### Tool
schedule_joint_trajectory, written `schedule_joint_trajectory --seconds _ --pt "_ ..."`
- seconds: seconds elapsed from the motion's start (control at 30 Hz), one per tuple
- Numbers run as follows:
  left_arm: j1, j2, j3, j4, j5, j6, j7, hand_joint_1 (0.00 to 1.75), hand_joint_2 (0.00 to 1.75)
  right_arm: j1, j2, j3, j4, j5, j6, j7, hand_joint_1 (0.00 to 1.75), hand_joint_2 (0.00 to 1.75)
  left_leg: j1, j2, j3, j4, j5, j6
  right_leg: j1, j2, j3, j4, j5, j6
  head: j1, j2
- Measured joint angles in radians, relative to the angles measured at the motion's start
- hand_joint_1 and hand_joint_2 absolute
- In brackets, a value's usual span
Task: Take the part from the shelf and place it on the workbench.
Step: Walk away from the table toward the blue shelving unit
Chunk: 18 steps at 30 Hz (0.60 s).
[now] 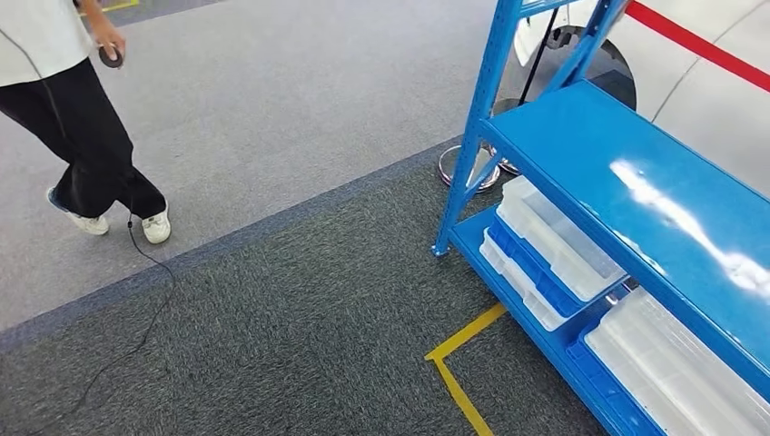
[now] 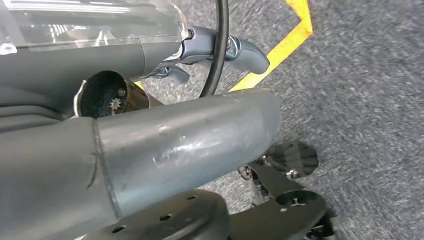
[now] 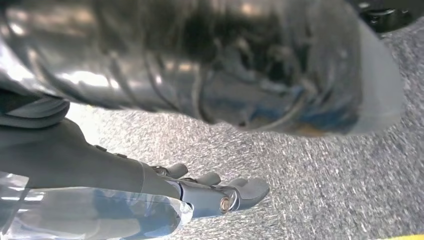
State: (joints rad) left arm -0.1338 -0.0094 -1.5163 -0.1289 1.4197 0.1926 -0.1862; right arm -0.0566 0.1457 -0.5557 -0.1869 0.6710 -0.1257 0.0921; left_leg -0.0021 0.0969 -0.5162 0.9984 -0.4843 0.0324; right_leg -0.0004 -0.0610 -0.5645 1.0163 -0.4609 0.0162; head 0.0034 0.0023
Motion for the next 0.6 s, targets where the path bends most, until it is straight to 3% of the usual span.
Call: schedule_joint_trajectory --seconds 0.07,0.1,0.13,0.2,0.27,0.3,0.33,0.4,0.47,0.53,0.6 --pt "-0.003 0.0 0.0 0.0 0.002 0.0 -0.002 0.0 0.0 0.0 0.0 -0.001 0.0 0.001 0.0 0.003 0.0 0.0 -0.001 0.015 0.006 -0.001 -0.003 -0.011 0.003 0.016 -0.002 -0.004 0.0 -0.011 0.0 0.0" --pt "-0.006 0.0 0.0 0.0 0.003 0.0 -0.003 0.0 0.0 0.002 0.0 -0.002 0.0 0.001 0.0 0.006 0.0 0.0 0.001 0.013 0.008 0.002 -0.008 -0.017 0.0 0.025 -0.001 -0.007 0.002 -0.016 0.0 0.0" --pt "-0.007 0.0 0.0 0.0 0.003 0.0 -0.004 0.0 0.0 0.002 0.0 -0.002 0.0 0.002 0.0 0.008 0.0 0.0 0.003 -0.004 0.004 0.016 -0.02 -0.022 -0.003 0.035 0.001 -0.011 0.005 -0.022 -0.001 0.0" --pt "-0.006 -0.001 0.0 0.0 0.004 0.0 -0.005 0.0 0.0 0.0 0.0 -0.003 0.0 0.004 0.0 0.007 0.0 0.0 0.008 -0.058 -0.034 0.102 -0.074 -0.033 -0.008 0.053 0.003 -0.016 0.01 -0.033 -0.002 0.0" --pt "0.0 -0.001 0.0 0.0 0.005 0.001 0.003 0.0 0.0 -0.001 0.0 -0.005 0.0 0.005 0.0 -0.004 0.0 0.0 0.01 -0.086 -0.101 0.24 -0.135 -0.038 -0.007 0.077 0.001 -0.015 0.012 -0.037 -0.003 0.0" --pt "0.003 -0.002 0.0 0.0 0.005 0.001 0.011 0.0 0.0 -0.001 0.0 -0.007 0.0 0.006 0.0 -0.012 0.0 0.0 0.01 -0.089 -0.125 0.283 -0.143 -0.039 -0.006 0.091 0.001 -0.014 0.012 -0.037 -0.003 0.0" --pt "0.006 -0.002 -0.001 0.0 0.005 0.002 0.018 0.0 0.0 -0.001 0.0 -0.008 0.0 0.006 0.0 -0.019 0.0 0.0 0.011 -0.09 -0.132 0.291 -0.13 -0.039 -0.006 0.106 0.001 -0.013 0.012 -0.037 -0.003 0.0" --pt "0.008 -0.002 -0.001 0.0 0.005 0.002 0.028 0.0 0.0 -0.001 0.0 -0.011 0.0 0.007 -0.001 -0.028 0.0 0.0 0.011 -0.104 -0.093 0.188 -0.053 -0.034 -0.006 0.135 0.002 -0.008 0.011 -0.035 -0.003 0.0" --pt "0.008 -0.001 -0.003 0.0 0.003 0.002 0.031 0.0 0.0 -0.003 0.0 -0.012 0.0 0.008 -0.001 -0.027 0.0 0.0 0.012 -0.147 -0.041 0.06 0.002 -0.026 -0.004 0.159 -0.002 -0.002 0.008 -0.029 -0.003 0.0" --pt "0.005 -0.001 -0.008 0.0 -0.003 0.002 0.03 0.0 0.0 -0.003 0.0 -0.014 0.0 0.006 -0.001 -0.022 0.0 0.0 0.01 -0.169 -0.024 0.015 0.008 -0.021 -0.006 0.178 -0.01 0.002 0.009 -0.018 -0.003 0.0" --pt "-0.001 -0.005 -0.013 0.0 -0.012 0.002 0.031 0.0 0.0 0.001 -0.001 -0.019 0.0 0.003 0.0 -0.017 0.0 0.0 0.012 -0.149 -0.022 0.008 0.014 -0.012 -0.008 0.19 -0.017 0.001 0.012 -0.005 -0.003 0.0"
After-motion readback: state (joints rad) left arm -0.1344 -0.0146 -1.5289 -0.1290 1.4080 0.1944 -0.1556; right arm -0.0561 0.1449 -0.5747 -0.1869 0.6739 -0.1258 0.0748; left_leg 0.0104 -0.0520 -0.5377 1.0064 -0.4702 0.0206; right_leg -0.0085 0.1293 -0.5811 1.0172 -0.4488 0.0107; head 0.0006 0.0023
